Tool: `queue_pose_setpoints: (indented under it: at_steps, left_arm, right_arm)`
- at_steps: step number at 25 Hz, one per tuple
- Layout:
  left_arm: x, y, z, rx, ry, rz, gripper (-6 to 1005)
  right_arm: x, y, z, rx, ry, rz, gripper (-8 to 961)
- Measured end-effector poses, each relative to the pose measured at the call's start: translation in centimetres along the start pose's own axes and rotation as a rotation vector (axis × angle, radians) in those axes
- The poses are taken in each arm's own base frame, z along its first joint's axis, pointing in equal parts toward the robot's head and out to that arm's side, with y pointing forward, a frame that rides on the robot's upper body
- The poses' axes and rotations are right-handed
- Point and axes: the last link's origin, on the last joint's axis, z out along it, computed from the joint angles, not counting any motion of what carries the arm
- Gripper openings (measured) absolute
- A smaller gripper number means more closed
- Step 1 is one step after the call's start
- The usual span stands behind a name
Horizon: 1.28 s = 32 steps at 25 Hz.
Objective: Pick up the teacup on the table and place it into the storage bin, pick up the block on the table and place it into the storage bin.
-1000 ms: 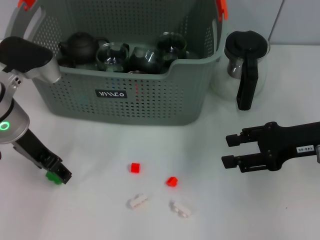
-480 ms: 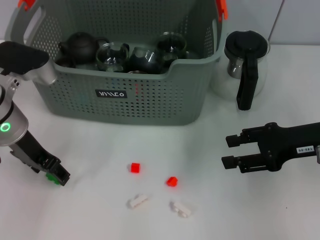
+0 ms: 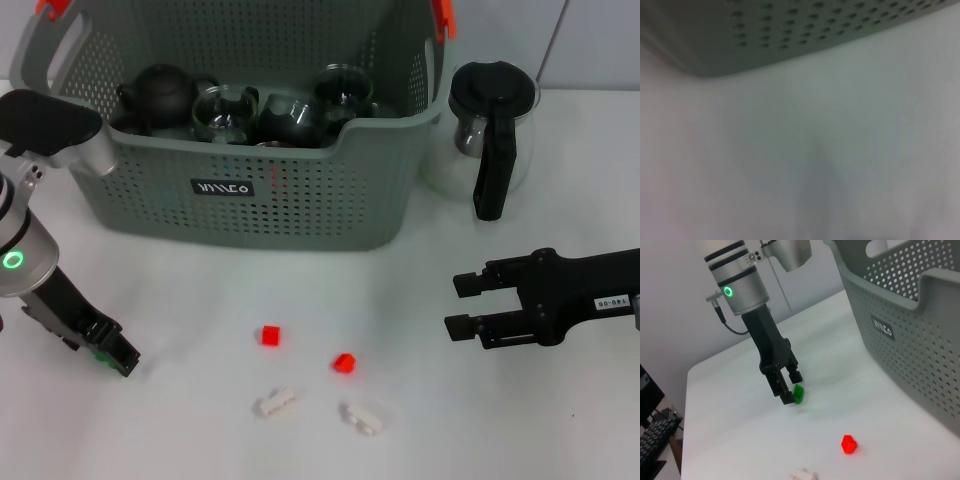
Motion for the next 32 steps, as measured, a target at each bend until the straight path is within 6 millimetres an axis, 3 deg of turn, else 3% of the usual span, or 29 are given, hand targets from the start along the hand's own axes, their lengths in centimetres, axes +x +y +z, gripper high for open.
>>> queue_pose_setpoints:
  at_steps: [12,23,32]
  left_arm:
    - [0.3,0.6,0.2,0.012,-0.005,0.022,693]
    - [0.3,0.5,0.1,0.010,-0.008,0.021,439]
    - [0.2,0.6,-0.8,0.005,-0.013,0.025,401]
  right_arm:
    - [0.2,0.1,-0.1,0.001,0.000,0.006,700]
    - [0.4,0.1,-0.1,0.001,-0.001,0.010,700]
    - [0.3,0.1,-0.1,-0.003,0.000,0.007,699]
